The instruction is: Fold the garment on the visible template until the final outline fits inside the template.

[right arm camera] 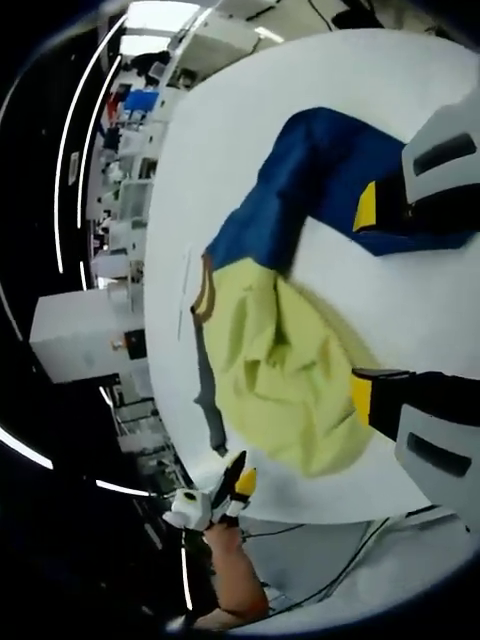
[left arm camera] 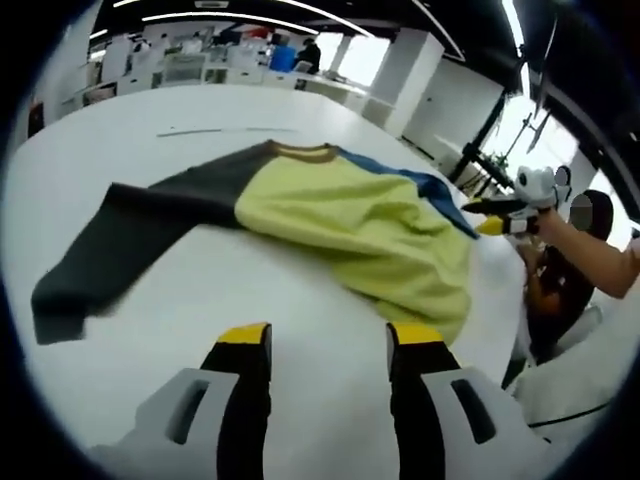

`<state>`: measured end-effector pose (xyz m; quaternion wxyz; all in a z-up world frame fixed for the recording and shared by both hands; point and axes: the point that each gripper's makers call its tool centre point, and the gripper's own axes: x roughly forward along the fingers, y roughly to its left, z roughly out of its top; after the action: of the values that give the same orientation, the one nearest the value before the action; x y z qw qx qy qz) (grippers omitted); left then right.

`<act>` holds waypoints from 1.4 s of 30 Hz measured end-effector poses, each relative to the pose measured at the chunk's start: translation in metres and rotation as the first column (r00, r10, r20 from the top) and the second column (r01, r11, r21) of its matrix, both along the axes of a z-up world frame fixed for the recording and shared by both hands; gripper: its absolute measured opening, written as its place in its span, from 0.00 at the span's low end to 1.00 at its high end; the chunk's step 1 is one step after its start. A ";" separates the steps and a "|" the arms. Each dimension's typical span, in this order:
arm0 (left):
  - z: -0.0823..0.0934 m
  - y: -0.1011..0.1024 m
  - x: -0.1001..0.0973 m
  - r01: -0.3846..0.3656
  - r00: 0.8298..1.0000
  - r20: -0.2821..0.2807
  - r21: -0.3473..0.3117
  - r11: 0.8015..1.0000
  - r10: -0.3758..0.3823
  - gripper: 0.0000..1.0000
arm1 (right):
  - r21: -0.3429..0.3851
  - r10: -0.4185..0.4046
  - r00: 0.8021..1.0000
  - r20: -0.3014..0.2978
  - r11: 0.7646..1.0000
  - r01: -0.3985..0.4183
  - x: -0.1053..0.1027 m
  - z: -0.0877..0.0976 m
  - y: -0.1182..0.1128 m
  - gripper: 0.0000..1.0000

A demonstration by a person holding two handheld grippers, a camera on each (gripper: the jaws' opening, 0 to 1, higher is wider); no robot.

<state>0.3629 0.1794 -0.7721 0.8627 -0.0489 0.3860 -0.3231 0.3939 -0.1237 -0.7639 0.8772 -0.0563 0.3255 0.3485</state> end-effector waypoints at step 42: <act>-0.019 -0.064 -0.006 0.131 0.991 -0.032 -0.044 0.990 -0.133 0.20 | 0.043 0.132 0.990 -0.046 0.991 -0.130 -0.023 -0.016 0.045 0.23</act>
<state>0.3565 0.1158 -0.7915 0.8313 -0.0471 0.3966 -0.3867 0.3711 -0.0790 -0.7799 0.8450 -0.0516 0.3355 0.4131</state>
